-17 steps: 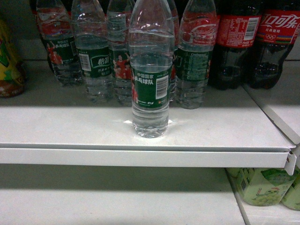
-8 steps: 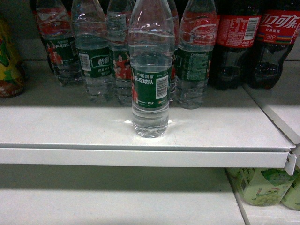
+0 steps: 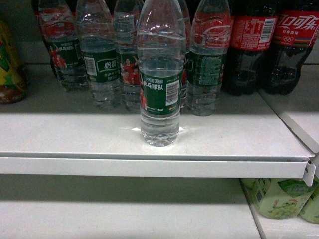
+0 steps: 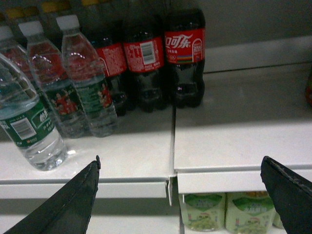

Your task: Move water from second to third shelf

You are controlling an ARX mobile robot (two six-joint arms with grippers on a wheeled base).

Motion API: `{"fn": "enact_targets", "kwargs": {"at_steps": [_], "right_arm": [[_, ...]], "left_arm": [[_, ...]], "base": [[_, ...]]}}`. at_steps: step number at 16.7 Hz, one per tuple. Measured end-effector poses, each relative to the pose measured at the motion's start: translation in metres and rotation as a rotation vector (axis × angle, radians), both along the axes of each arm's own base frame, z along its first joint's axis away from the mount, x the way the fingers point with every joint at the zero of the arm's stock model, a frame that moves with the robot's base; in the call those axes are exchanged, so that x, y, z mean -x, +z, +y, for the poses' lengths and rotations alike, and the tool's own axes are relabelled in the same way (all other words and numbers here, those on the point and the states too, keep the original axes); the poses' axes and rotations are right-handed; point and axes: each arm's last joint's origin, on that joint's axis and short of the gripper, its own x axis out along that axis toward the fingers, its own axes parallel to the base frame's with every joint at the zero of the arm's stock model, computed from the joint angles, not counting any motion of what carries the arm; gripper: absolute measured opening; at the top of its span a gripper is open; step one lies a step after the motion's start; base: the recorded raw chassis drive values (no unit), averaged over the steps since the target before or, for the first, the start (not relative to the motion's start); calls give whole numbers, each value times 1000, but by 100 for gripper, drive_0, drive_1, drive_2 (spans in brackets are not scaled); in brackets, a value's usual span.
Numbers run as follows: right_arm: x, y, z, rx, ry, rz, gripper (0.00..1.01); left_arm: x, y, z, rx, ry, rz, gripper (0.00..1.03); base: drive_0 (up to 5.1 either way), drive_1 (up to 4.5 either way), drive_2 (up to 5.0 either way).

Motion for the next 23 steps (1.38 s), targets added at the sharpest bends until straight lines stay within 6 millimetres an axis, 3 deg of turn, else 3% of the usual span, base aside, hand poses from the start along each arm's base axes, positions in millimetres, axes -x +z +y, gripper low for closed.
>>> {"fn": "enact_targets", "kwargs": {"at_steps": [5, 8, 11, 17, 23], "right_arm": [[-37, 9, 20, 21, 173, 16, 98], [-44, 0, 52, 61, 326, 59, 98], [-51, -10, 71, 73, 399, 83, 98], [-68, -13, 80, 96, 415, 111, 98], [-95, 12, 97, 108, 494, 65, 98]], "left_arm": [[0, 0, 0, 0, 0, 0, 98], [0, 0, 0, 0, 0, 0, 98], [0, 0, 0, 0, 0, 0, 98], [0, 0, 0, 0, 0, 0, 98], [0, 0, 0, 0, 0, 0, 98]], "base": [[0, 0, 0], [0, 0, 0], [0, 0, 0], [0, 0, 0], [0, 0, 0]]}}
